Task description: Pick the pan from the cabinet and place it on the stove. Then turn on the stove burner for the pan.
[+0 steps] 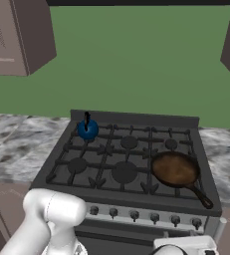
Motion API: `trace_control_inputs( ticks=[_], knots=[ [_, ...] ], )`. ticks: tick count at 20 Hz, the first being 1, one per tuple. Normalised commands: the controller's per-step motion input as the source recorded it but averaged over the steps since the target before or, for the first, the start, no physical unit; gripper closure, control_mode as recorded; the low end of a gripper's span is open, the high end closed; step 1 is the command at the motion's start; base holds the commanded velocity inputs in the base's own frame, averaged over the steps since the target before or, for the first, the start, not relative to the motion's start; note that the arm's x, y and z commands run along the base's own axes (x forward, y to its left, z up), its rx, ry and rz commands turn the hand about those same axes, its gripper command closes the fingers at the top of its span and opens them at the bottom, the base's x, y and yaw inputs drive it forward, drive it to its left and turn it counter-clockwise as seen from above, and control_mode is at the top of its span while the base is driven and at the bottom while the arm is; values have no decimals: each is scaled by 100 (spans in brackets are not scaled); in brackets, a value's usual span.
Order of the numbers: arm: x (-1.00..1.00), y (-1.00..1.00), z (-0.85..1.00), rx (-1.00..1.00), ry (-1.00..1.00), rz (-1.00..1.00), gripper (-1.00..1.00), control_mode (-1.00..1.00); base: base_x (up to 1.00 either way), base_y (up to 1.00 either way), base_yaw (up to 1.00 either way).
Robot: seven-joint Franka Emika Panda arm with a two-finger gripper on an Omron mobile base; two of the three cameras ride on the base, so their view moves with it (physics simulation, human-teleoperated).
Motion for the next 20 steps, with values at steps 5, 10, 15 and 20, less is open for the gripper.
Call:
trace_control_inputs(
  ticks=[5,10,15,20],
  knots=[
    [23,4,-2,0,0,-2,-100,-100,0,0,0],
    [25,0,-8,-1,0,-4,-100,-100,0,0,0],
    [9,-9,-18,-3,-3,-4,-100,-100,0,0,0],
    [10,-13,-14,-1,-3,-2,-100,-100,0,0,0]
  ],
)
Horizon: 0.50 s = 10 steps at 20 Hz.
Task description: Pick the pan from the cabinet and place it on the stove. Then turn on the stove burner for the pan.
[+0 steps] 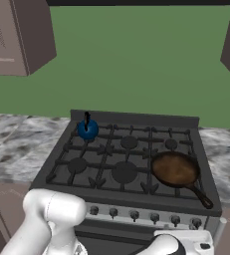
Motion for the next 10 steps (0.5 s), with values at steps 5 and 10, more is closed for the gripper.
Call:
trace_control_inputs(
  ticks=[5,10],
  knots=[
    [3,-32,-13,0,-3,0,-100,-100,0,0,0],
    [4,-25,-17,0,0,0,-100,-100,0,0,0]
  ],
)
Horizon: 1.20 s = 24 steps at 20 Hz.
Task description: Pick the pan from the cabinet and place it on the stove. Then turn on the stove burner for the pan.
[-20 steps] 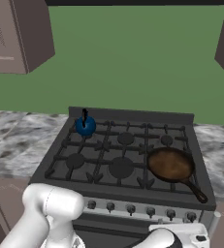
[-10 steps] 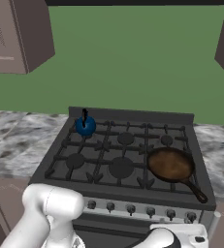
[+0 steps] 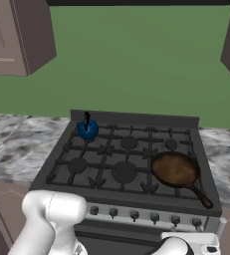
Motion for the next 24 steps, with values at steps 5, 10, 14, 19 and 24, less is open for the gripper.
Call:
trace_control_inputs(
  ticks=[5,10,14,19,24],
  knots=[
    [10,-11,-22,-1,0,0,-100,-100,0,0,0],
    [14,0,-22,-1,0,0,-100,-100,0,0,0],
    [17,-1,-14,0,0,0,-100,-100,0,0,0],
    [21,-1,-15,0,0,0,-100,-100,0,0,0],
    [22,-9,-11,0,0,0,-100,-100,0,0,0]
  ],
)
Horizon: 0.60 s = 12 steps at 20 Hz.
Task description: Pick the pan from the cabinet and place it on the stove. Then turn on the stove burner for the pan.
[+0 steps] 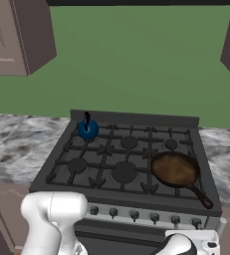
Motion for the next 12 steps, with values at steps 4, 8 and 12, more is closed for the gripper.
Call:
trace_control_inputs(
  ticks=[4,8,12],
  knots=[
    [13,-28,-11,0,0,0,-100,-100,0,0,0],
    [12,-27,-13,0,0,0,-100,-100,0,0,0],
    [11,-22,-15,0,0,0,-100,-100,0,0,0]
  ],
)
